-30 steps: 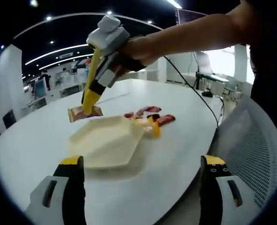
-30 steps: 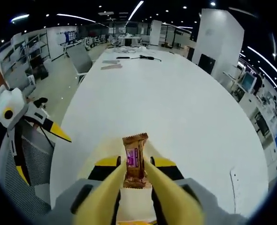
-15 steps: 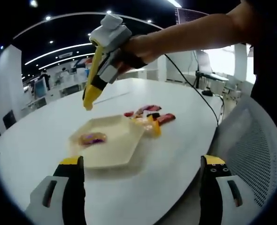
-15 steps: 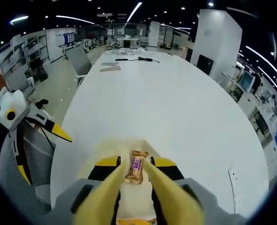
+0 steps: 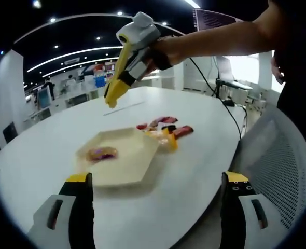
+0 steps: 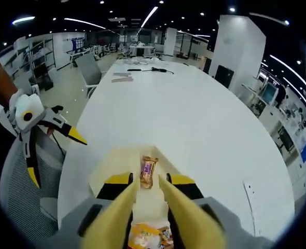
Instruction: Place the target food into the container with the food tongs after gripping and lifting it, then release it inside without dropping or visibly crushing the food.
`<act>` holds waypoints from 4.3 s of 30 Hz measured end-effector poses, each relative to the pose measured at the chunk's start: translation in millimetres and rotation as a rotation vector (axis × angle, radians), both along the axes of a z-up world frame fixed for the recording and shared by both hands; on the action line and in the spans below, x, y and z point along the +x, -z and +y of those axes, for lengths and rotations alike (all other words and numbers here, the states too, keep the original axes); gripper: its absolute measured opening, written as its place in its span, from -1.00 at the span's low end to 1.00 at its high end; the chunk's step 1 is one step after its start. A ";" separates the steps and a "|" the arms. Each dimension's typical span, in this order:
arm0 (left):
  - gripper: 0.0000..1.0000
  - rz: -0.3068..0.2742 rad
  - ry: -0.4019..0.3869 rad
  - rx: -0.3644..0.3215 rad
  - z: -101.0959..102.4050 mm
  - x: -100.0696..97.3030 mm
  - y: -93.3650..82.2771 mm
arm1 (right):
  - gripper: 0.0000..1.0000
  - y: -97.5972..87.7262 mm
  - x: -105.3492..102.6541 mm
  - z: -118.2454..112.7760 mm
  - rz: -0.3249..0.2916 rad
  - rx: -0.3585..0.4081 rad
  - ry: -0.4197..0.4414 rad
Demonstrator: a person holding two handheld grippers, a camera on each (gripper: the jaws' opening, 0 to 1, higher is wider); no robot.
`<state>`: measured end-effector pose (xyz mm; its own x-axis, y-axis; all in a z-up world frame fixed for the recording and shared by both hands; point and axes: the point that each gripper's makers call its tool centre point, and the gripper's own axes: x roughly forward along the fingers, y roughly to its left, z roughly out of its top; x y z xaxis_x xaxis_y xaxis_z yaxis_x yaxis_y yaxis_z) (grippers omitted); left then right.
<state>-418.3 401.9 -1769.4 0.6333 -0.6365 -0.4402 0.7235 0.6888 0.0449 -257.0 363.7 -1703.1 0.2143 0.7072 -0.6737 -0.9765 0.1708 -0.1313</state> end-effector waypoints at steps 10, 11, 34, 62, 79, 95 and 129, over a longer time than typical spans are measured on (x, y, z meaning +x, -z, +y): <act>0.99 -0.001 0.000 -0.002 -0.2 -0.3 -0.7 | -0.51 -4.5 -7.8 -53.3 -0.011 0.007 0.059; 0.99 -0.001 -0.001 -0.002 0.0 -0.2 -0.6 | -0.51 -4.8 -9.6 -56.7 -0.012 0.008 0.064; 0.99 0.014 -0.001 -0.004 0.1 -2.0 2.0 | -0.50 -0.4 -41.0 -126.8 -0.029 0.035 0.159; 0.99 0.017 0.019 0.009 -2.3 -3.2 3.9 | -0.49 23.6 -45.0 -161.4 -0.032 0.022 0.219; 0.99 0.024 0.021 0.019 -2.2 -3.6 6.6 | -0.50 78.2 -39.6 -163.9 0.015 0.030 0.275; 0.99 0.033 0.013 0.024 -0.2 -2.8 8.3 | -0.51 109.2 -31.4 -164.8 0.025 0.025 0.314; 0.96 0.033 0.009 0.026 0.8 -1.8 8.4 | -0.61 122.1 -28.6 -169.0 0.044 -0.038 0.418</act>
